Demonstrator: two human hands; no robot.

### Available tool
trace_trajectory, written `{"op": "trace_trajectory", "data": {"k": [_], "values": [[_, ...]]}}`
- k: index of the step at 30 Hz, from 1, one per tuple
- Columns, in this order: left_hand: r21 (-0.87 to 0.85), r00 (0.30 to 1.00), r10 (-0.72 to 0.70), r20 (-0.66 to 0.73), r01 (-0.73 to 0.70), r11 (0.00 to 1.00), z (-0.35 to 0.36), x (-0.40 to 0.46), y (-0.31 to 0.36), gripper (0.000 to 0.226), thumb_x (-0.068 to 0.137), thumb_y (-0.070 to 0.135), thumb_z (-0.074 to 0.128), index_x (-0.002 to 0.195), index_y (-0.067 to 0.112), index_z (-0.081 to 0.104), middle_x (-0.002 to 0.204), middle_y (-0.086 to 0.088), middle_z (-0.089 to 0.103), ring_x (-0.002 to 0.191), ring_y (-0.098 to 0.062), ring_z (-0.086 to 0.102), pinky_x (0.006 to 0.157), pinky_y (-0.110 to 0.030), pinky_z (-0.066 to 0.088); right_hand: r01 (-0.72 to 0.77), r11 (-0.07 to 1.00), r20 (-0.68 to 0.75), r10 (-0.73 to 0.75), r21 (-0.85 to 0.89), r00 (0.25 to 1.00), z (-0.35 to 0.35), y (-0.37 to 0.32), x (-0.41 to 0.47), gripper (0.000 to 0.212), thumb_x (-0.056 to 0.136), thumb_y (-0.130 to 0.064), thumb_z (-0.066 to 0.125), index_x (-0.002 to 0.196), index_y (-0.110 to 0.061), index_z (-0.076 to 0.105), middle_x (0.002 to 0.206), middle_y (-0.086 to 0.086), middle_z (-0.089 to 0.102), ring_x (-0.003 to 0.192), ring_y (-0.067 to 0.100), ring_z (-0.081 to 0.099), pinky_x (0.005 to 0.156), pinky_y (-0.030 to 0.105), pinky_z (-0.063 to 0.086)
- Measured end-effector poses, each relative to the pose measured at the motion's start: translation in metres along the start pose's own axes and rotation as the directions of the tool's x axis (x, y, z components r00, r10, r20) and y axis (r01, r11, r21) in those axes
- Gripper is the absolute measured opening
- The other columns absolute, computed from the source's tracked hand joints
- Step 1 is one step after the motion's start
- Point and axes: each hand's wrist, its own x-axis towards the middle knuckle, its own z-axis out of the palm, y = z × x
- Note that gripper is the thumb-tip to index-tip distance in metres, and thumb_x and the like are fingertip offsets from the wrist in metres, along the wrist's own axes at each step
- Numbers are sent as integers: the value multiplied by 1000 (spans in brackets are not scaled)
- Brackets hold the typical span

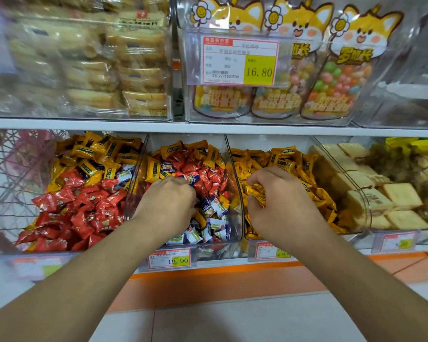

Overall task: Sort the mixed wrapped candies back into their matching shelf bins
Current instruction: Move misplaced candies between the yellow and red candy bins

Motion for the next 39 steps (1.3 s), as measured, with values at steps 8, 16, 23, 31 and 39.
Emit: {"op": "trace_trajectory", "data": {"k": [8,16,23,31,39], "values": [[-540,975,-218,-42,162,826,-36,-13,-3,15,98,31,66,84,34,62,88,10,65,81,-9,65,67,-30,55,14,998,14,-15,64,1000,-2,-6,0,37,96,-24,67,132,-19,61,131,-3,58,126,17,53,102,29,49],[-867,986,-162,35,111,486,-62,-26,22,8,96,31,70,88,29,72,85,8,77,85,-7,72,94,-44,54,104,986,18,-107,130,994,-8,-23,-5,31,99,-40,62,129,-34,59,112,-14,66,107,10,59,87,36,53],[-758,977,-214,16,151,635,-38,-16,14,5,96,40,68,96,36,65,93,15,68,90,-1,65,74,-20,54,-154,986,-68,150,-64,986,-21,16,0,59,96,-33,67,151,-20,48,141,4,58,128,27,53,98,36,49],[-544,979,-181,-95,101,833,-15,37,2,25,97,32,69,122,27,66,111,13,69,104,-4,64,84,-13,47,-43,990,193,16,134,981,-7,5,4,42,95,-46,69,136,-39,61,136,-13,63,81,-13,61,73,7,45],[-435,989,-120,-86,71,898,-1,108,3,42,94,40,71,134,31,63,132,3,65,121,-21,59,89,-19,36,-88,972,161,53,216,985,0,5,6,33,94,-40,73,125,-38,62,67,-11,55,52,-4,53,44,16,36]]}}
